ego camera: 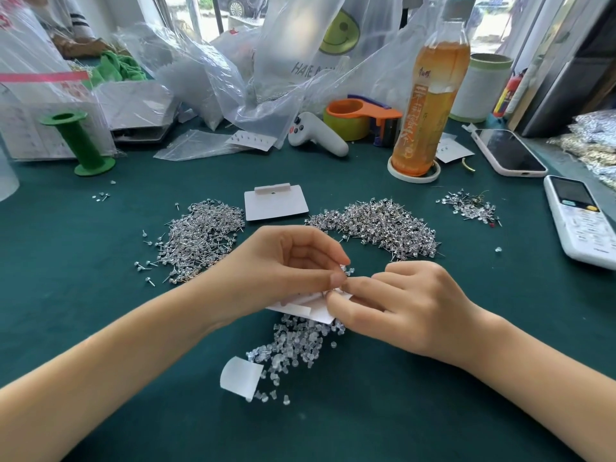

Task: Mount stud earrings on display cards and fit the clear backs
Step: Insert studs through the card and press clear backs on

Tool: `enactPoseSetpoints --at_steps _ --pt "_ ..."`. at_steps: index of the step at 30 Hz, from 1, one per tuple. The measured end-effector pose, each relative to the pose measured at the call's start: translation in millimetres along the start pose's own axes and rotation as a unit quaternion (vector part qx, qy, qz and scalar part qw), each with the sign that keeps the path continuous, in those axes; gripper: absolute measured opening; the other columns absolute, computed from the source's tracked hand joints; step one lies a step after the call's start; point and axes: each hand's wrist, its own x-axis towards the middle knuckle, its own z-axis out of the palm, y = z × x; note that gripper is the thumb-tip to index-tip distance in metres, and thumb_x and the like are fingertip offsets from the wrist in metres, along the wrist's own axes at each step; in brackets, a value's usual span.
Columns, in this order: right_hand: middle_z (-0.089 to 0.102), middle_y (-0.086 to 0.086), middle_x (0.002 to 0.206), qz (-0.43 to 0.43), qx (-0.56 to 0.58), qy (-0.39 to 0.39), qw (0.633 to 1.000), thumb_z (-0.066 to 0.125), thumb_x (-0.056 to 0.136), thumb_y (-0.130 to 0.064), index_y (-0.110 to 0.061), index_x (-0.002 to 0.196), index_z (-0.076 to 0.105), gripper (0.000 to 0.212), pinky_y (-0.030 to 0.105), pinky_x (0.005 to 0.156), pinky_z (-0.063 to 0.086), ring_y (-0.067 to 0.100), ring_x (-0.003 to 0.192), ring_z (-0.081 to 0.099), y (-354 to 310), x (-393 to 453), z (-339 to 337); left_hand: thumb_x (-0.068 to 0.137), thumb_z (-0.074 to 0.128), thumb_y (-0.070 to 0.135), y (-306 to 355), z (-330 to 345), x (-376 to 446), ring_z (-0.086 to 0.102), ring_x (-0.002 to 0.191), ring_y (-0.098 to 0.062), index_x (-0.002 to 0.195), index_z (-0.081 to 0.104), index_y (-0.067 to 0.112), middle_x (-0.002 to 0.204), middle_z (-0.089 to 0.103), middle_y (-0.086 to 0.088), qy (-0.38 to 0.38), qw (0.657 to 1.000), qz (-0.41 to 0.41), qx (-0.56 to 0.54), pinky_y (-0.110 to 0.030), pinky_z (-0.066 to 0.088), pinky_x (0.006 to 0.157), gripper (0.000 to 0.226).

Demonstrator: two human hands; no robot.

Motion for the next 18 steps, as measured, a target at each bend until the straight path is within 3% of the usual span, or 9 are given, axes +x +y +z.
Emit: enactPoseSetpoints --at_steps 18 --pt "0.057 -0.001 0.059 0.007 -0.012 0.008 1.000 0.071 0.075 -0.001 -0.017 0.097 0.053 0.033 0.027 0.038 0.037 0.018 0.043 0.039 -2.6 -0.6 2.8 0.075 0.074 0.004 -3.1 3.1 -1.8 0.068 0.073 -0.010 0.087 0.071 0.005 0.080 0.073 -0.005 0.021 0.995 0.057 0.075 -0.014 0.051 0.067 0.012"
